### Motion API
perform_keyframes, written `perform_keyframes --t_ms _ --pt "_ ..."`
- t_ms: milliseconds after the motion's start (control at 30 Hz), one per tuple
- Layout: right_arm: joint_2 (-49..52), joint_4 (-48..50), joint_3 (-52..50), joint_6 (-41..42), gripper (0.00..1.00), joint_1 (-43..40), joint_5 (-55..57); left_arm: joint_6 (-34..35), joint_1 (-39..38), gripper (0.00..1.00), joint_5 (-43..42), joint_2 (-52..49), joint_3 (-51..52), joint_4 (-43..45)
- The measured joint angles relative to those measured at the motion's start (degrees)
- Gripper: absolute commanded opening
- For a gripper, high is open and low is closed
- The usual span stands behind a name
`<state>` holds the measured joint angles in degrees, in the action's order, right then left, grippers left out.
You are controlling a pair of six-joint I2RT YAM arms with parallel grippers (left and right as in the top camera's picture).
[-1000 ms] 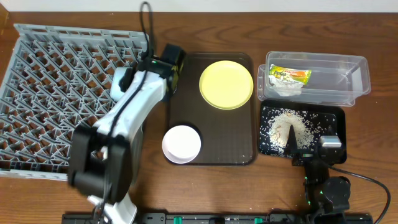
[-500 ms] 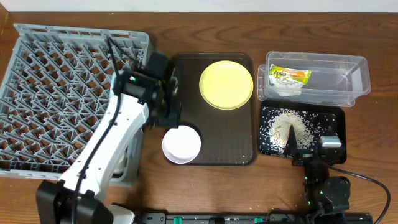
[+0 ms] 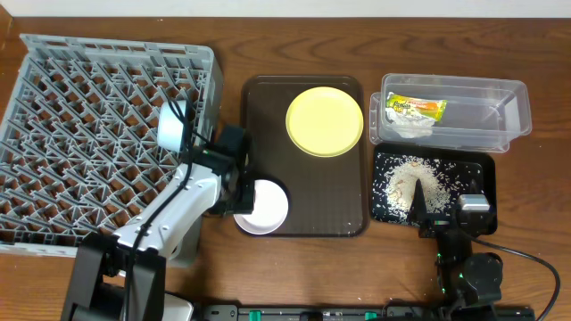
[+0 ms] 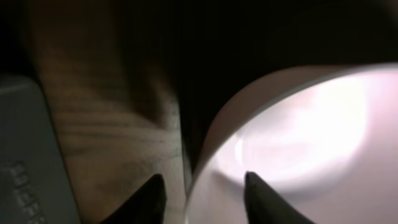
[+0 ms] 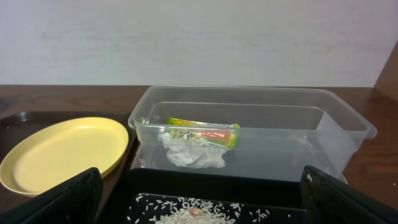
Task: Sort waste into correct bins and load items into the dishwasher
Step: 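Lift the white bowl with the left gripper over the dish rack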
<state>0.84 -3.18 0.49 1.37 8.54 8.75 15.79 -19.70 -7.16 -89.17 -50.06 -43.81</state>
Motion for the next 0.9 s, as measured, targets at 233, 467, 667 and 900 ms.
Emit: perform_keyframes --t_ms 233,467,667,900 --pt "0.00 0.00 0.00 0.00 0.99 0.00 0.00 1.16 0.15 0.06 -2.16 0.04 1.07 -1.53" --pt "0.00 -0.02 0.00 0.00 0.99 0.00 0.00 1.11 0.15 0.06 2.08 4.59 -10.56 -15.74" --pt "0.00 0.00 0.00 0.00 0.99 0.00 0.00 1.14 0.15 0.06 28.61 13.77 -20.96 -21.40" --pt "0.00 -0.02 0.00 0.00 0.99 0.00 0.00 1.09 0.31 0.06 57.22 14.84 -20.87 -21.77"
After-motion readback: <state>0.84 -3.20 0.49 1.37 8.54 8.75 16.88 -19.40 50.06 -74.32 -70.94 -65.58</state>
